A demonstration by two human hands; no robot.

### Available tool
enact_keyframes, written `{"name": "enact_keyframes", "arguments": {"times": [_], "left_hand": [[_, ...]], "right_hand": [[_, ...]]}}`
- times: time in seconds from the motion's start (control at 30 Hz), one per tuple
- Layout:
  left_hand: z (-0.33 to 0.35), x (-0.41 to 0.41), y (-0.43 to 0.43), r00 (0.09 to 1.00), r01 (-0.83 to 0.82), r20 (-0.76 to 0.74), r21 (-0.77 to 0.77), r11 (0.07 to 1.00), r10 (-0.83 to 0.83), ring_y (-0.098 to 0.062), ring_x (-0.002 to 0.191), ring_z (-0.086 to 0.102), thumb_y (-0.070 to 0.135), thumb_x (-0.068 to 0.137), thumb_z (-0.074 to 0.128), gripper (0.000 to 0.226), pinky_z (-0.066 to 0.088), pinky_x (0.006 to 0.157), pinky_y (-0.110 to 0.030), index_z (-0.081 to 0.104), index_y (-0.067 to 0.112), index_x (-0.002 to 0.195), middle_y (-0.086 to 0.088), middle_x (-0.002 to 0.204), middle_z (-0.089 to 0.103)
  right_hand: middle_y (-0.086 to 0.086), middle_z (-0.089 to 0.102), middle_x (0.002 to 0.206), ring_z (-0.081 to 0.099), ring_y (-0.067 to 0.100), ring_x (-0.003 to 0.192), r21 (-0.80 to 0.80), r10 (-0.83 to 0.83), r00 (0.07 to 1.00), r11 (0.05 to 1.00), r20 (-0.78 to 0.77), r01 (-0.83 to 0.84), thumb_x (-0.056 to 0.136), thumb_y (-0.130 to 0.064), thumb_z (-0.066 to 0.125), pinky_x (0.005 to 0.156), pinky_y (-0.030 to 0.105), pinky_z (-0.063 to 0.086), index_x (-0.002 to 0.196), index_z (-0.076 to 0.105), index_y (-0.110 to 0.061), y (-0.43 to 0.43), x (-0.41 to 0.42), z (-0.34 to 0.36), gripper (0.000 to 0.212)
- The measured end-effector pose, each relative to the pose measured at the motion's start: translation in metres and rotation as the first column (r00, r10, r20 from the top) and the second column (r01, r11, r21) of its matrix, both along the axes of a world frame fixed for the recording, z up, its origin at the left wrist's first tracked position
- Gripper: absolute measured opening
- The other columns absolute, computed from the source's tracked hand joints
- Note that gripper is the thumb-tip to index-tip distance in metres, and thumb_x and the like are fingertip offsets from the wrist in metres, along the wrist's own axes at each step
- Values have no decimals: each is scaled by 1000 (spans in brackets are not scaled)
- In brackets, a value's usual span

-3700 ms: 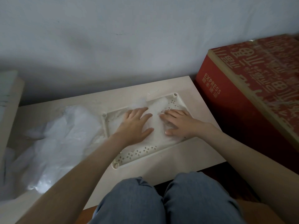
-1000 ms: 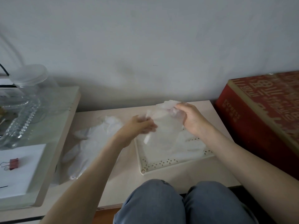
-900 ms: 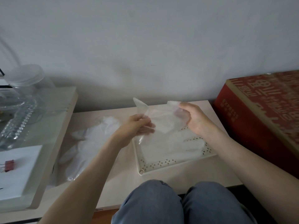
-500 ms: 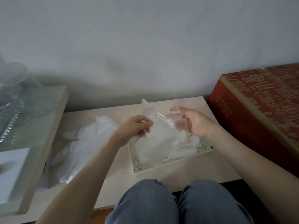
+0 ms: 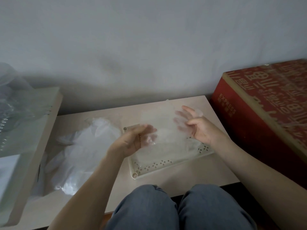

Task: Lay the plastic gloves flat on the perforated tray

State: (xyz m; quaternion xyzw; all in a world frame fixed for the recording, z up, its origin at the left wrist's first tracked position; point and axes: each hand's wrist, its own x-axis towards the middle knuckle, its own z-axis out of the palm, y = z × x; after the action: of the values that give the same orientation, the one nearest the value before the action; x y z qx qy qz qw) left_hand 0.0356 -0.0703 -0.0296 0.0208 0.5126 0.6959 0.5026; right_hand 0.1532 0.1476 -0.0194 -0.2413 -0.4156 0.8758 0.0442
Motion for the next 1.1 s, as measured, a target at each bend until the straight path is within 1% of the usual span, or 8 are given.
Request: {"name": "enact_keyframes", "arguments": {"times": [0.23, 0.37, 0.57, 0.7, 0.8, 0.97, 1.03, 1.1], "left_hand": [[-5, 2, 20, 955, 149, -207, -289, 946, -214, -16, 59, 69, 7, 99, 47, 16, 59, 65, -30, 58, -2, 91, -13, 80, 72], [-7, -4, 10, 903, 222, -255, -414, 883, -347, -18, 70, 71, 11, 96, 55, 15, 51, 66, -29, 58, 0, 104, -11, 93, 74], [-5, -12, 11, 969, -18, -238, -360, 933, -74, -17, 56, 66, 26, 99, 51, 25, 55, 54, -24, 59, 5, 87, -12, 81, 69], [-9, -7, 12, 847, -110, -498, -505, 856, -185, -1, 37, 53, 15, 100, 46, 32, 40, 38, -15, 54, 10, 70, 4, 55, 62], [-13, -2, 9, 728, -181, -621, -583, 792, -291, 0, 30, 45, 12, 98, 45, 34, 35, 34, -14, 50, 10, 64, 6, 47, 56], [-24, 2, 4, 545, -221, -647, -724, 653, -533, -23, 80, 62, 21, 96, 44, 19, 43, 66, -28, 56, 7, 92, -4, 85, 64], [-28, 4, 3, 470, -285, -636, -766, 577, -613, -27, 105, 54, 24, 94, 47, 22, 41, 82, -32, 53, 9, 108, -8, 111, 57], [-32, 6, 3, 345, -398, -682, -729, 557, -645, -29, 122, 39, 22, 89, 52, 43, 34, 99, -35, 42, 8, 129, -11, 130, 42]], "right_hand": [[7, 56, 133, 64, 23, 111, -19, 14, 999, 1000, -41, -14, 93, 6, 41, 84, 36, 57, 133, 51, -8, 2, 2, -5, 43], [7, 59, 125, 65, 18, 109, 54, 19, 998, 998, 56, -22, 87, -3, 55, 87, 37, 56, 122, 58, -7, 5, 1, -6, 35], [7, 66, 120, 67, 17, 105, 109, 171, 976, 976, 136, -187, 92, -7, 52, 65, 30, 59, 125, 59, -11, -2, 0, -2, 34], [-1, 65, 117, 70, 8, 87, 195, 185, 972, 958, 147, -212, 94, -5, 49, 40, 20, 47, 130, 56, -18, 0, -3, -2, 38], [-14, 65, 119, 65, -1, 77, 264, 186, 965, 936, 187, -231, 93, -6, 49, 54, 24, 43, 129, 57, -21, 5, -3, -5, 39], [-9, 65, 122, 63, 1, 75, 304, 175, 955, 921, 239, -245, 90, -4, 55, 60, 17, 47, 117, 62, -24, 7, -7, -20, 34], [-7, 63, 122, 62, 3, 76, 373, 182, 937, 881, 299, -290, 90, -3, 56, 52, 17, 46, 117, 62, -25, 4, -7, -26, 36], [-7, 60, 124, 61, 7, 84, 444, 210, 916, 823, 343, -355, 91, -2, 55, 62, 19, 48, 123, 58, -26, 2, -7, -30, 40]]}}
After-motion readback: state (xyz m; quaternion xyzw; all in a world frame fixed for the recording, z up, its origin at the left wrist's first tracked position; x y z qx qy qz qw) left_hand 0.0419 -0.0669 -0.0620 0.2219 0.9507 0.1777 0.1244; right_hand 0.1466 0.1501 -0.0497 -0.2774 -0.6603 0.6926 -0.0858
